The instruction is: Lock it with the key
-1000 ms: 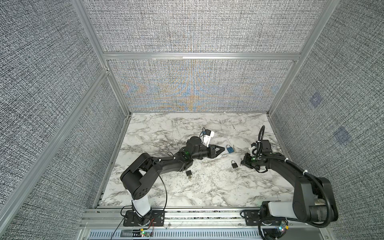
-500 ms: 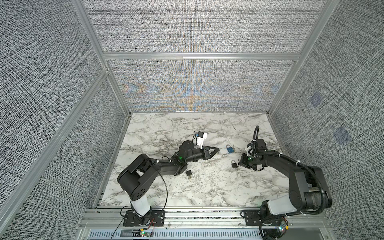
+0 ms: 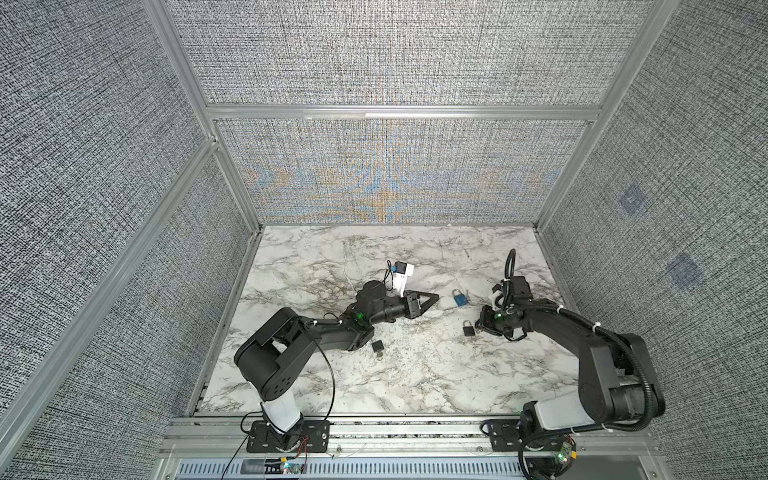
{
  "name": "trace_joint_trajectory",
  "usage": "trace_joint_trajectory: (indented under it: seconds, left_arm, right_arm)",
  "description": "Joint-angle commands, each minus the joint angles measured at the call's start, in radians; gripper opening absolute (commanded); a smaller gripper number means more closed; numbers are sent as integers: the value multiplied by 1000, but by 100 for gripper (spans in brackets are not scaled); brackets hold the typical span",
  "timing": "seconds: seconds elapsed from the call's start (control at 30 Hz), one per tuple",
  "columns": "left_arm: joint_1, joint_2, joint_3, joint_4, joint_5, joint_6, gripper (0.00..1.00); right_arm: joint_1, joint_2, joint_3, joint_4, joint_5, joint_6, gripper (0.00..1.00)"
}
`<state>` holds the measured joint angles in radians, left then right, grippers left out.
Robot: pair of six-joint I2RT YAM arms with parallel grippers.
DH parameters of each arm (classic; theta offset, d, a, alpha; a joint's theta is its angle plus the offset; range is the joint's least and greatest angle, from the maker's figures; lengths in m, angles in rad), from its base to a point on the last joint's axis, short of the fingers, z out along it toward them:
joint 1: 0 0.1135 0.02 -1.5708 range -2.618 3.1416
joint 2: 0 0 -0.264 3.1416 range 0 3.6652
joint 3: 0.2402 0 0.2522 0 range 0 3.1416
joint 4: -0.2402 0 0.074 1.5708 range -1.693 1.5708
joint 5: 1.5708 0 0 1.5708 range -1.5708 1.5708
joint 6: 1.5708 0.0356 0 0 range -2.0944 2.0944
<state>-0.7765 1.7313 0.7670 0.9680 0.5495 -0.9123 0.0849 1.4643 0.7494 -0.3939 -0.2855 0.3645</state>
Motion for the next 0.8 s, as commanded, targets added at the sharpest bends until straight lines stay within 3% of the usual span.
trace_joint_trajectory:
  seconds: [0.0, 0.23, 0.4, 0.53, 0.77]
  left_arm:
    - [5, -14, 3, 13, 7, 18, 28]
    - [33, -84, -28, -93, -57, 59, 28]
    - [99, -152, -108, -137, -86, 32, 27]
    - [170, -217, -198, -126, -64, -14, 27]
    - [250, -367, -292, -230, -70, -11, 27]
  right_arm:
    - [8, -17, 14, -30, 17, -1, 19]
    - [63, -119, 20, -27, 51, 40, 20]
    - [197, -175, 22, 41, 140, 79, 24]
    - [293, -128, 69, 92, 191, 96, 27]
    - [419, 91, 261, 118, 275, 106, 27]
